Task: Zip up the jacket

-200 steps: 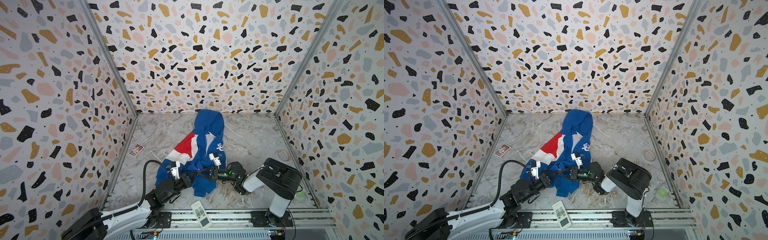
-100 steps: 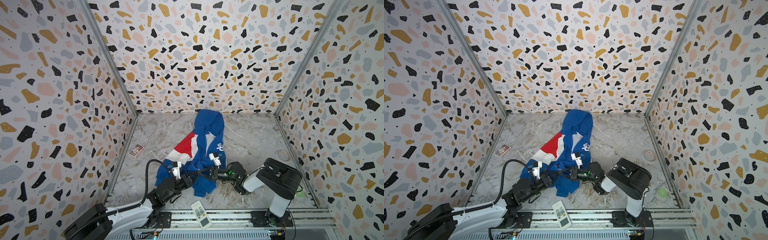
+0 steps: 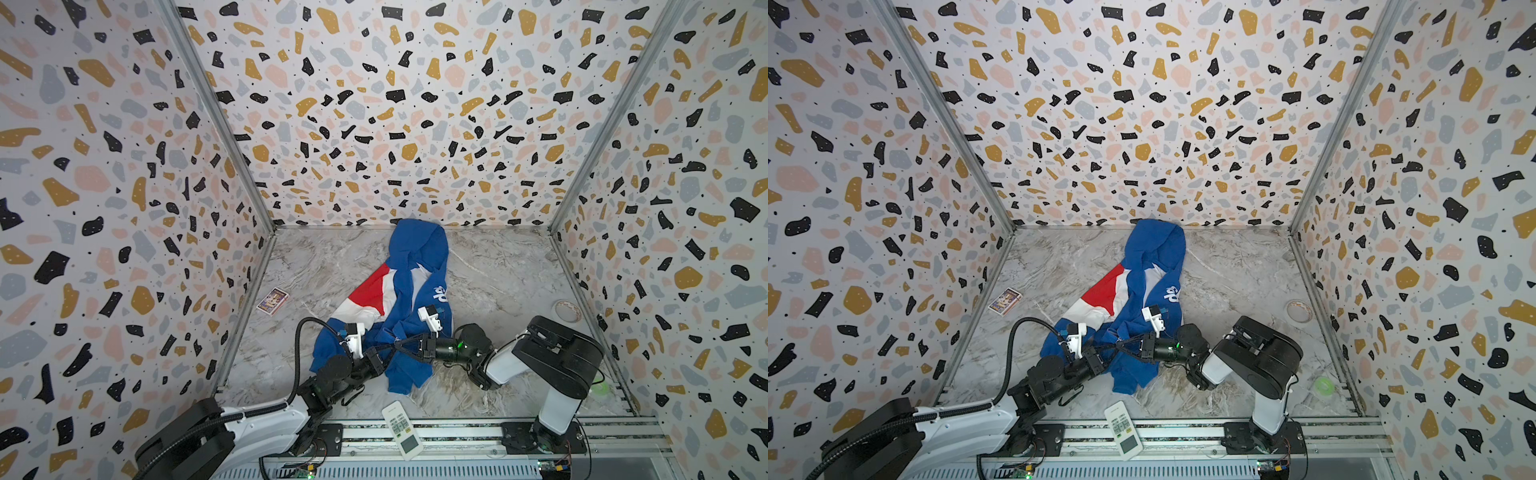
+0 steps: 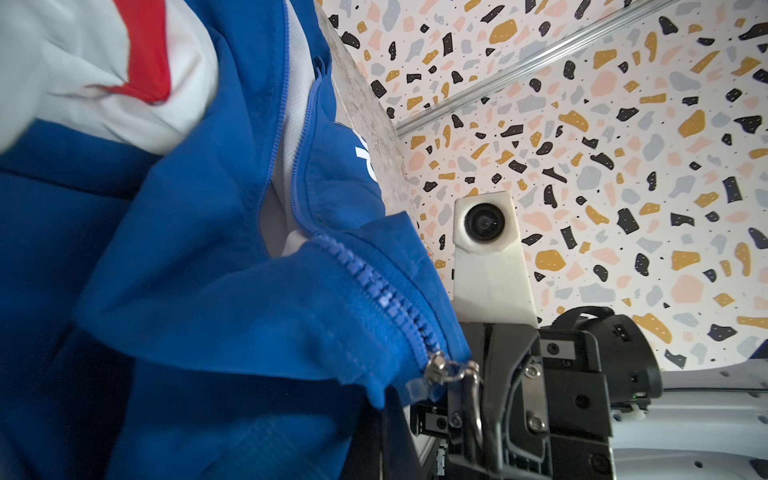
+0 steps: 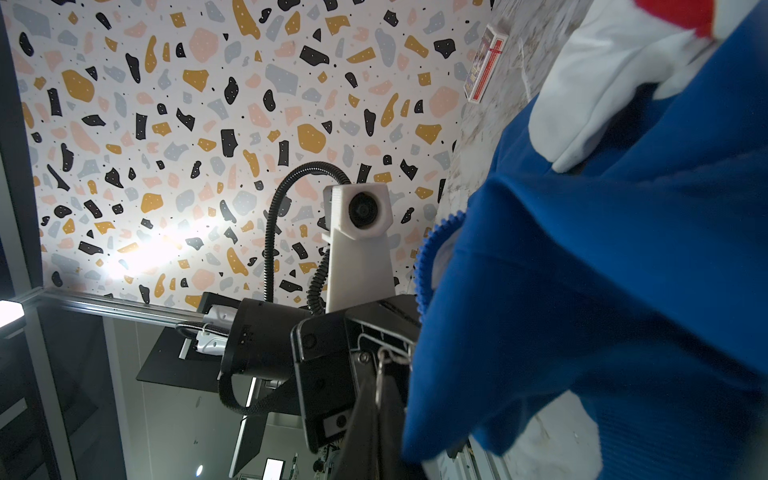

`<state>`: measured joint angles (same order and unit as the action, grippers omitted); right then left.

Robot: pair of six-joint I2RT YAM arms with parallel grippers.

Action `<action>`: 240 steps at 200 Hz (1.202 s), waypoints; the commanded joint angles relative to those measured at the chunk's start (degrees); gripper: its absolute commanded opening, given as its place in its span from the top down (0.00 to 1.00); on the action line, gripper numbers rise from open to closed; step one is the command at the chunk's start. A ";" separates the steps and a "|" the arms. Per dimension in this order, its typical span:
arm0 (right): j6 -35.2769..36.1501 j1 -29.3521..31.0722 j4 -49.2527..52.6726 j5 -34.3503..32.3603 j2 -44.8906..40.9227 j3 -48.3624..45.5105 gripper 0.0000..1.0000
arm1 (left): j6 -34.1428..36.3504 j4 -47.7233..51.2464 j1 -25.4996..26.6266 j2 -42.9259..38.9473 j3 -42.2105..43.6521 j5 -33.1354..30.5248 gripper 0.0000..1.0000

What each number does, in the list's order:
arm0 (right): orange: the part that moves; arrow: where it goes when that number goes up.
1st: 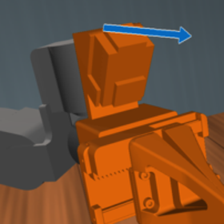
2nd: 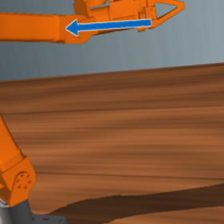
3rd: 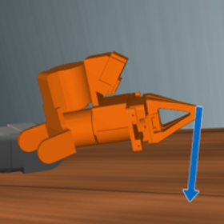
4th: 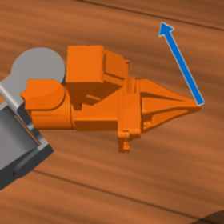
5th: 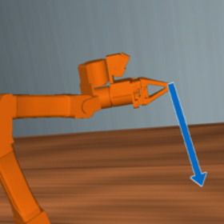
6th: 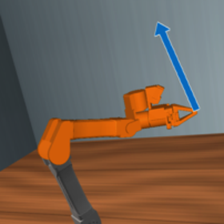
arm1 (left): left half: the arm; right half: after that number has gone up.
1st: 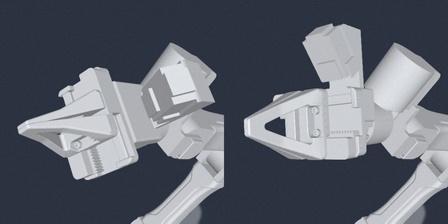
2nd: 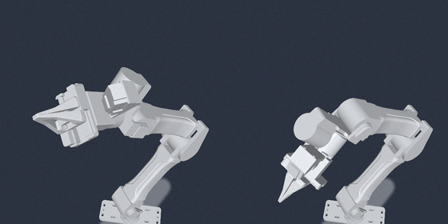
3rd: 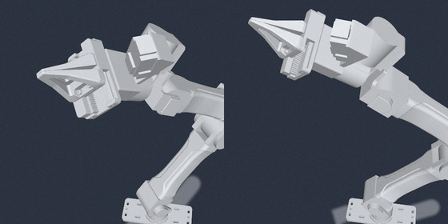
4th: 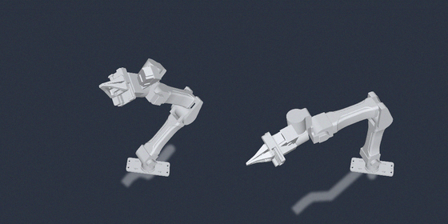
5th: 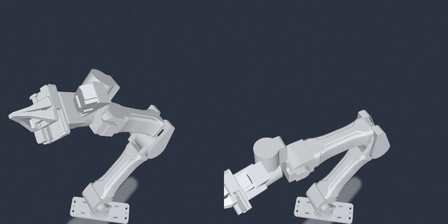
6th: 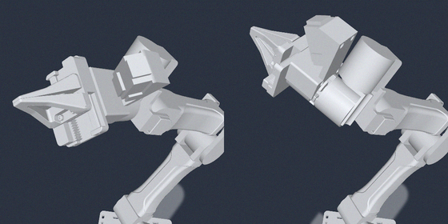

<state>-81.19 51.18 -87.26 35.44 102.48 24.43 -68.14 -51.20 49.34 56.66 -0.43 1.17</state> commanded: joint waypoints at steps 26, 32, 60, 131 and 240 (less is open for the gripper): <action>7.99 -0.63 21.17 3.51 -4.65 6.02 1.00 | 3.25 -1.97 0.45 1.03 -0.39 -0.85 1.00; 10.54 -0.68 26.55 3.73 -5.54 7.88 1.00 | 4.17 -0.52 0.66 0.91 -0.45 -1.28 1.00; 16.21 -2.13 38.47 5.69 -6.96 14.47 1.00 | 9.52 6.71 2.77 0.38 -0.89 -4.63 1.00; 6.99 -7.53 34.19 8.86 -1.83 17.57 1.00 | 14.48 14.89 11.66 0.33 -0.98 -11.07 1.00; 11.58 -9.43 50.11 5.89 -1.73 28.00 1.00 | 17.07 22.70 16.93 -0.53 -1.95 -15.07 1.00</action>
<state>-73.49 44.80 -35.31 49.54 101.86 45.69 -52.86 -34.70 63.13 54.46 -2.74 -20.69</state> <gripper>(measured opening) 0.045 0.045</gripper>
